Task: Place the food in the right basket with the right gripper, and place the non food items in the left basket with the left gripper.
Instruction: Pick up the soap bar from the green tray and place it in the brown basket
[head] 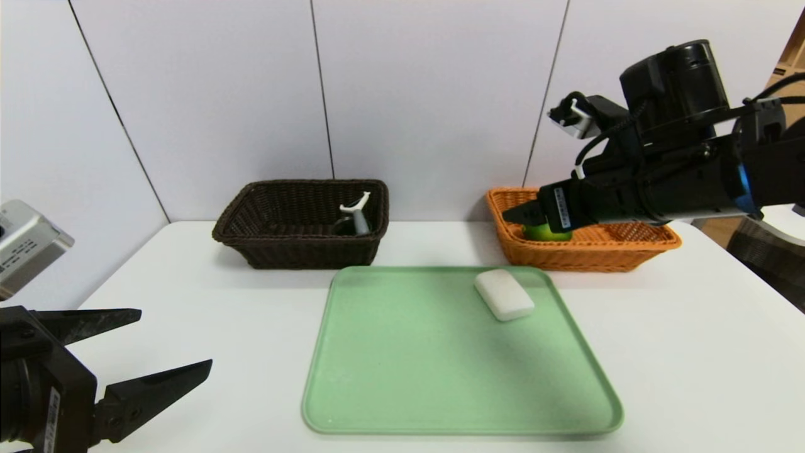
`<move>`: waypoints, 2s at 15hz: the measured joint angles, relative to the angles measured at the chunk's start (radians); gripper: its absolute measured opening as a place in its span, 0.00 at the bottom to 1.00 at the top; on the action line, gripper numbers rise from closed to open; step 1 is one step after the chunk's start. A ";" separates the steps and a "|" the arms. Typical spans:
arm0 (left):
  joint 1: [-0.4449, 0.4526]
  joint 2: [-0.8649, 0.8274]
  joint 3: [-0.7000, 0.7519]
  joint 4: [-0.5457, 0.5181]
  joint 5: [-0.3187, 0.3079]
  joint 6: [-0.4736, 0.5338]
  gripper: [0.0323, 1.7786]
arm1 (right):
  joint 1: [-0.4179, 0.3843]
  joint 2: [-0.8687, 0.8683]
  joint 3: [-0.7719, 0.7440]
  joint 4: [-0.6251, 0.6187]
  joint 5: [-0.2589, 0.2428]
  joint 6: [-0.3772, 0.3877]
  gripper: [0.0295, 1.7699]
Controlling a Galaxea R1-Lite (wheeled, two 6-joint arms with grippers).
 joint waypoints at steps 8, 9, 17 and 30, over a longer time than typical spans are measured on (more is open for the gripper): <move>0.000 0.028 0.000 -0.011 -0.003 0.000 0.95 | 0.100 0.230 -0.418 0.500 -0.053 0.226 0.96; 0.000 0.031 0.000 -0.011 -0.003 -0.001 0.95 | 0.108 0.259 -0.454 0.547 -0.055 0.245 0.96; 0.002 0.029 0.000 -0.011 0.000 -0.006 0.95 | 0.088 0.410 -0.521 0.643 -0.056 0.283 0.96; 0.002 0.028 -0.004 -0.013 -0.002 -0.008 0.95 | 0.058 0.472 -0.508 0.645 -0.041 0.311 0.97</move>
